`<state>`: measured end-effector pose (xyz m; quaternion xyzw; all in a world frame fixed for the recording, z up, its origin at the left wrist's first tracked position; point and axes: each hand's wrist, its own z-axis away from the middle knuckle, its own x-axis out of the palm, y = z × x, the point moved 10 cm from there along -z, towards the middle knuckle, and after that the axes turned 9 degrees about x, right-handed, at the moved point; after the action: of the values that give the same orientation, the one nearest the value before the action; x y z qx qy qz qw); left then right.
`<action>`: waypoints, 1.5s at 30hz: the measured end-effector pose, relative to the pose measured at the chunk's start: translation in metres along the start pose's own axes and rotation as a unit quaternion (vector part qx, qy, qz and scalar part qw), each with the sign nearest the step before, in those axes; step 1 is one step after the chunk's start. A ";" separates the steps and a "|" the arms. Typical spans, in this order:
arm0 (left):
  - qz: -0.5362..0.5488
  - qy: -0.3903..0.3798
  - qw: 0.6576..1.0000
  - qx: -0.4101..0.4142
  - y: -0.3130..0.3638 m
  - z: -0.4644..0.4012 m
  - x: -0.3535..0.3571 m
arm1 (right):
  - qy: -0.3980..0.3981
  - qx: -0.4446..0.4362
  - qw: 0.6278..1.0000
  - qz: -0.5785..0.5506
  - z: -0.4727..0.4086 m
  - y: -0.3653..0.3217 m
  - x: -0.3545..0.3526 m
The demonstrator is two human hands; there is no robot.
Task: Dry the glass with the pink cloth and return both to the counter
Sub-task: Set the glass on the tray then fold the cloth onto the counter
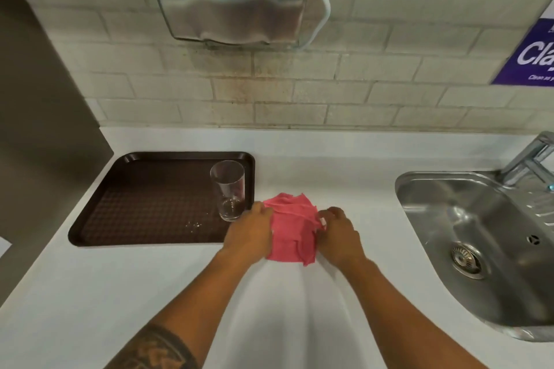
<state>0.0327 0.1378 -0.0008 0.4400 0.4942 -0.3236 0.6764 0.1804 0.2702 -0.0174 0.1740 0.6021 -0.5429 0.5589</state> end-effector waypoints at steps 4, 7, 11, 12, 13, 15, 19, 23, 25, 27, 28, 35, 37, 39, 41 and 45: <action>-0.010 -0.019 0.998 0.053 0.028 0.001 0.038 | 0.049 -0.111 0.988 0.093 0.026 -0.036 0.037; -0.060 -0.052 0.995 0.059 0.030 0.002 0.057 | -0.011 -0.123 0.976 0.180 0.029 -0.036 0.077; -0.084 -0.065 0.993 0.059 0.022 -0.003 0.067 | -0.042 -0.121 0.968 0.217 0.018 -0.024 0.097; -0.086 -0.070 0.992 0.059 0.021 -0.006 0.067 | -0.043 -0.121 0.967 0.222 0.014 -0.025 0.097; -0.089 -0.074 0.992 0.058 0.021 -0.010 0.066 | -0.043 -0.120 0.965 0.228 0.009 -0.026 0.097; -0.085 -0.079 0.992 0.046 0.019 -0.019 0.063 | -0.047 -0.109 0.966 0.229 -0.003 -0.029 0.095; -0.084 -0.090 0.992 0.027 0.011 -0.041 0.057 | -0.060 -0.094 0.966 0.232 -0.025 -0.037 0.094; -0.096 -0.106 0.990 0.013 0.000 -0.066 0.050 | -0.066 -0.089 0.964 0.241 -0.051 -0.047 0.091; -0.092 -0.111 0.990 0.002 -0.006 -0.082 0.048 | -0.066 -0.092 0.963 0.245 -0.067 -0.051 0.091; -0.089 -0.111 0.990 -0.009 -0.013 -0.097 0.047 | -0.063 -0.094 0.964 0.242 -0.083 -0.055 0.091; -0.088 -0.109 0.990 -0.013 -0.016 -0.105 0.045 | -0.061 -0.095 0.965 0.238 -0.091 -0.058 0.090; -0.089 -0.094 0.991 -0.034 -0.032 -0.148 0.029 | -0.056 -0.095 0.972 0.209 -0.140 -0.080 0.083; -0.095 -0.104 0.989 -0.041 -0.034 -0.157 0.027 | -0.055 -0.098 0.971 0.211 -0.148 -0.083 0.083; -0.091 -0.115 0.988 -0.048 -0.036 -0.165 0.027 | -0.056 -0.100 0.970 0.212 -0.153 -0.085 0.082; -0.090 -0.122 0.987 -0.054 -0.038 -0.170 0.027 | -0.057 -0.104 0.968 0.219 -0.157 -0.087 0.082; -0.070 -0.126 0.987 -0.067 -0.040 -0.174 0.026 | -0.070 -0.097 0.969 0.217 -0.160 -0.088 0.082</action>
<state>-0.0613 0.2812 -0.0585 0.3136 0.4549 -0.3893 0.7370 0.0049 0.3429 -0.0817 0.2071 0.5589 -0.3590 0.7182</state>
